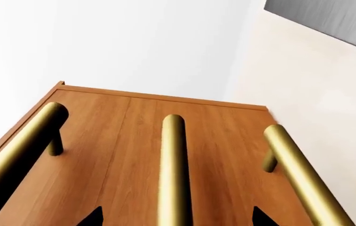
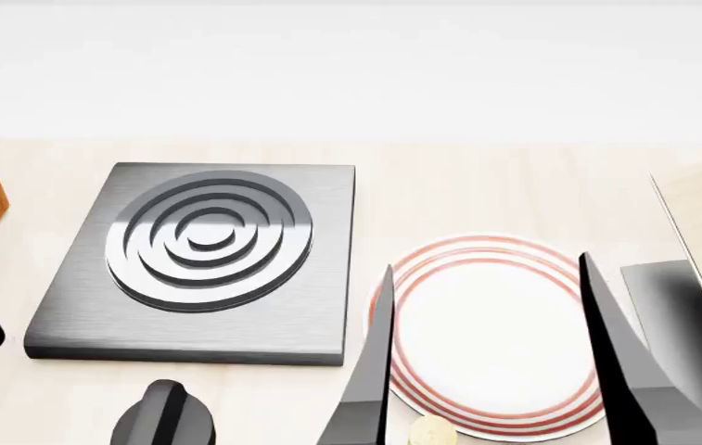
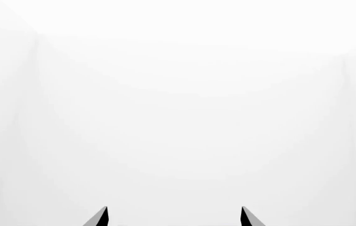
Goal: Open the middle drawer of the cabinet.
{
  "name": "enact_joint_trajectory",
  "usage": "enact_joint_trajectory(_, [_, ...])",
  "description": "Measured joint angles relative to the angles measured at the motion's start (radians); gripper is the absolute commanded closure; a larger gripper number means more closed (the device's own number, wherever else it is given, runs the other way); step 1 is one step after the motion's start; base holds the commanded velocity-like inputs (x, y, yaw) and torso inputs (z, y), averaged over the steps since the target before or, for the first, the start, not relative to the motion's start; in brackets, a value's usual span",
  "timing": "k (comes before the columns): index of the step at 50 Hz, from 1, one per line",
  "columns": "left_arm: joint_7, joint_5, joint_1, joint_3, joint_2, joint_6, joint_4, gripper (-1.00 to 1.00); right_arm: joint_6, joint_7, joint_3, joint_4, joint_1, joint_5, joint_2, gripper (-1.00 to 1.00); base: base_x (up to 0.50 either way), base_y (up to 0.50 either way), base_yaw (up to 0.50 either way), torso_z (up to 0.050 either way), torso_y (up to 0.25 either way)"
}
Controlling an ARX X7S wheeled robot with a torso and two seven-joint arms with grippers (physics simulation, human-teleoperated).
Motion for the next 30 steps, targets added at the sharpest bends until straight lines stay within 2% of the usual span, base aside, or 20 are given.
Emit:
enact_joint_trajectory(6, [-0.014, -0.007, -0.005, 0.006, -0.001, -0.007, 0.0, -1.0, -0.002, 0.007, -0.003, 0.004, 0.001, 0.006, 0.005, -1.0, 0.0, 0.0, 0.0, 0.0, 0.0])
enact_joint_trajectory(7, [-0.016, -0.007, -0.006, 0.007, -0.002, -0.007, 0.0, 1.0, -0.002, 0.008, -0.004, 0.005, 0.001, 0.006, 0.006, -1.0, 0.0, 0.0, 0.0, 0.0, 0.0])
enact_joint_trajectory(30, [-0.053, -0.031, -0.004, 0.081, 0.001, 0.02, 0.0, 1.0, -0.004, 0.032, -0.02, 0.011, 0.005, 0.02, 0.026, -1.0, 0.0, 0.0, 0.0, 0.0, 0.002])
